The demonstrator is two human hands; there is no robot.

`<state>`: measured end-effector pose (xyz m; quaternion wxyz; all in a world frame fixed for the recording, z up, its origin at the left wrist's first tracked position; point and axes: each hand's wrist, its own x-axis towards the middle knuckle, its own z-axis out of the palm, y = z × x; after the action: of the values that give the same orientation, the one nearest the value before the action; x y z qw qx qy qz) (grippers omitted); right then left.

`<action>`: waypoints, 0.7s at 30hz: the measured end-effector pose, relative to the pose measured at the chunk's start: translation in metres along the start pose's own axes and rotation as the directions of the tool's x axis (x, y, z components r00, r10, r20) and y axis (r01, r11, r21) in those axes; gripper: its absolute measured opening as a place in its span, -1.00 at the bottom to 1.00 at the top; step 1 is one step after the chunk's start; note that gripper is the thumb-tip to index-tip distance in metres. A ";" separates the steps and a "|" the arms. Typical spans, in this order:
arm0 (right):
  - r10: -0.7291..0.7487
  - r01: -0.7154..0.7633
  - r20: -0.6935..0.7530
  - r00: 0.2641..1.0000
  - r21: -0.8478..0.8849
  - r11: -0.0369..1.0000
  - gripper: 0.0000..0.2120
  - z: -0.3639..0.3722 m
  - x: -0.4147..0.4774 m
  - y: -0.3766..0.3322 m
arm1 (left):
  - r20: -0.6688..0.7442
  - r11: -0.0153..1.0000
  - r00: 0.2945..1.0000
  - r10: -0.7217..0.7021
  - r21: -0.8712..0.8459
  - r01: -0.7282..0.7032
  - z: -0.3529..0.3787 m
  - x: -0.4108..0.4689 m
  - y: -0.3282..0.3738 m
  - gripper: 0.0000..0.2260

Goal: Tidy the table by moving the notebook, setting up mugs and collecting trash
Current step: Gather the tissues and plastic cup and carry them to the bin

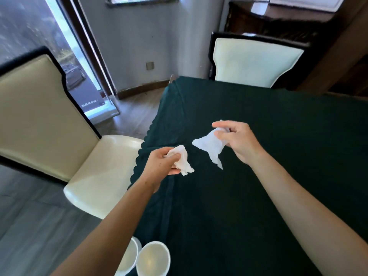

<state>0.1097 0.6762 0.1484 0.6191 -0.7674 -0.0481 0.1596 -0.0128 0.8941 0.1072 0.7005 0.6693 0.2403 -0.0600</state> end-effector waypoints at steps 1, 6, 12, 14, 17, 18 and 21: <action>0.008 -0.008 0.008 1.000 0.044 0.999 -0.77 -0.001 -0.019 -0.010 | 0.018 1.000 1.000 0.014 -0.024 -0.013 0.002 -0.010 0.005 -0.87; -0.014 0.002 -0.063 0.998 -0.186 0.983 -0.44 -0.003 -0.115 -0.047 | 0.175 0.996 0.982 0.076 -0.069 -0.065 0.011 -0.066 0.020 -0.86; -0.062 -0.101 -0.235 0.970 -0.623 0.776 -0.55 -0.004 -0.219 -0.062 | 0.345 0.989 0.928 0.142 -0.021 -0.143 0.022 -0.132 0.026 -0.87; -0.110 -0.136 -0.308 0.945 -0.676 0.724 -0.76 -0.004 -0.256 -0.065 | 0.391 0.985 0.906 0.163 -0.008 -0.174 0.026 -0.154 0.025 -0.86; -0.207 -0.187 -0.401 0.892 -0.745 0.640 -0.62 -0.009 -0.304 -0.064 | 0.467 0.978 0.865 0.184 0.002 -0.209 0.032 -0.187 0.019 -0.84; -0.221 -0.227 -0.442 0.870 -0.754 0.616 -0.63 -0.010 -0.322 -0.064 | 0.498 0.974 0.846 0.190 0.012 -0.226 0.035 -0.199 0.016 -0.84; -0.257 -0.308 -0.522 0.813 -0.761 0.571 -0.81 -0.018 -0.373 -0.062 | 0.572 0.967 0.799 0.186 0.038 -0.253 0.045 -0.233 0.008 -0.85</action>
<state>-0.2289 0.5724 0.2810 0.1720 -0.9746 0.0867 -0.1142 -0.2024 0.7961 0.2106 0.7033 0.6833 -0.0604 -0.1866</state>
